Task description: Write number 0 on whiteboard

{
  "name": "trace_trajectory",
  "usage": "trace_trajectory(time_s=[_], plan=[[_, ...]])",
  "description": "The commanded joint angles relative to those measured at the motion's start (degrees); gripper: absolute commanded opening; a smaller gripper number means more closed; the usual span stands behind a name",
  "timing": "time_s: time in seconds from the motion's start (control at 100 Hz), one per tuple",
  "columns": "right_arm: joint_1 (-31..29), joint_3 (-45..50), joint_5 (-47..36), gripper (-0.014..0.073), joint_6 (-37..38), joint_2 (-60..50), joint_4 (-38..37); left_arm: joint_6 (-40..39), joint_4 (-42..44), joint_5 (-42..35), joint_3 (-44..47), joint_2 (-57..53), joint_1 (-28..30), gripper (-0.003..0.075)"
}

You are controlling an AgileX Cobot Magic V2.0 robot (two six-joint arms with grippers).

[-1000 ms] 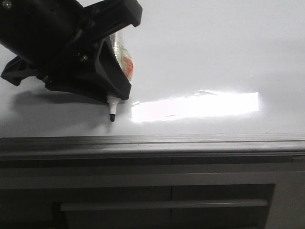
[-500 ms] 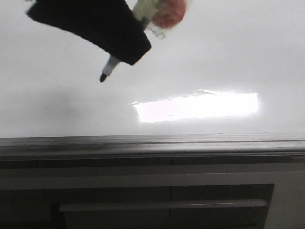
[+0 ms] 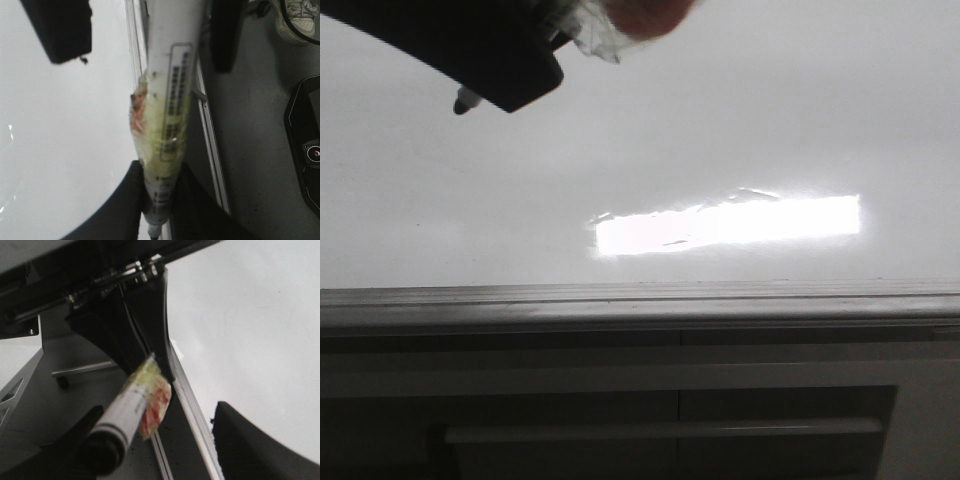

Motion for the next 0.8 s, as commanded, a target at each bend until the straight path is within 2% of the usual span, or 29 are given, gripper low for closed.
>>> trace_trajectory(time_s=[0.0, 0.32, 0.56, 0.65, 0.79], plan=[[0.8, -2.0, -5.5, 0.0398, -0.7, 1.1, 0.0, 0.0, -0.4, -2.9, -2.0, -1.3, -0.5, -0.0020], [1.4, -2.0, -6.1, 0.0390, -0.7, 6.2, 0.0, 0.0, -0.4, -3.0, -2.0, -1.3, -0.5, -0.0020], [1.4, -2.0, -10.2, 0.0386, -0.7, 6.2, 0.4, 0.0, -0.9, -3.0, -2.0, -1.3, -0.5, -0.0020], [1.4, -2.0, -10.3, 0.0330, -0.7, 6.4, 0.7, 0.0, -0.9, -3.0, -2.0, -1.3, -0.5, -0.0020], [1.4, -2.0, -10.2, 0.0180, -0.7, 7.1, 1.2, 0.0, -1.1, -3.0, -2.0, -1.3, -0.5, -0.0020]])
